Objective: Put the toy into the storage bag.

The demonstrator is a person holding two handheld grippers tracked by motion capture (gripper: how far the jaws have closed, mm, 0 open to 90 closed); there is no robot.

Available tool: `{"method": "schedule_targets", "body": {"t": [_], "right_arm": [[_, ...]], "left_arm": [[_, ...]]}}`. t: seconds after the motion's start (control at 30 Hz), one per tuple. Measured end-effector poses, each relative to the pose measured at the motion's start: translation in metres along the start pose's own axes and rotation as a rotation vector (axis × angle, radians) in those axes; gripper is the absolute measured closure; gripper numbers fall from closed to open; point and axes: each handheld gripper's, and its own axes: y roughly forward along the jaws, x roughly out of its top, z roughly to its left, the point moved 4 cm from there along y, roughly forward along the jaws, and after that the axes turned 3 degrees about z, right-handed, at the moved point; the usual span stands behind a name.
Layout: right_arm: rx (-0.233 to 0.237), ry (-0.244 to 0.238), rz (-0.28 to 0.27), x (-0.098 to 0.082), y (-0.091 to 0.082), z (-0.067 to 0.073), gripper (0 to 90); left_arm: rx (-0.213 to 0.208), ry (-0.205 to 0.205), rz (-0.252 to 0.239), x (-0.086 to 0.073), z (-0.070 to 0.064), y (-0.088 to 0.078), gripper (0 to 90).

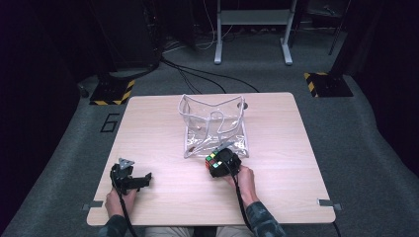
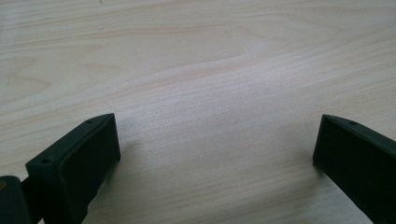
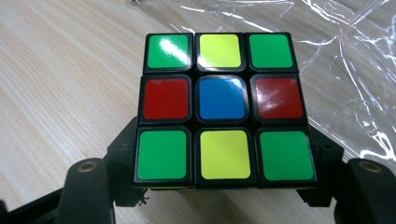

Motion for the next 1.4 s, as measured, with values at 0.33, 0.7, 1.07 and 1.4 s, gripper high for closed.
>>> {"method": "schedule_targets", "body": {"t": [0.33, 0.7, 1.07, 1.4], "right_arm": [[0.006, 0.006, -0.023, 0.0, -0.004, 0.0, 32.6], [0.008, -0.001, -0.032, -0.002, -0.019, -0.002, 32.7], [0.009, 0.009, -0.043, -0.004, -0.029, -0.004, 32.7], [0.007, -0.004, -0.04, -0.006, -0.038, -0.006, 32.8]], "left_arm": [[0.0, 0.0, 0.0, 0.0, 0.0, 0.0, 0.4], [-0.001, 0.0, 0.0, 0.0, 0.0, 0.0, 0.4], [-0.001, 0.0, 0.0, 0.0, 0.0, 0.0, 0.4], [-0.002, 0.0, 0.0, 0.0, 0.0, 0.0, 0.4]]}}
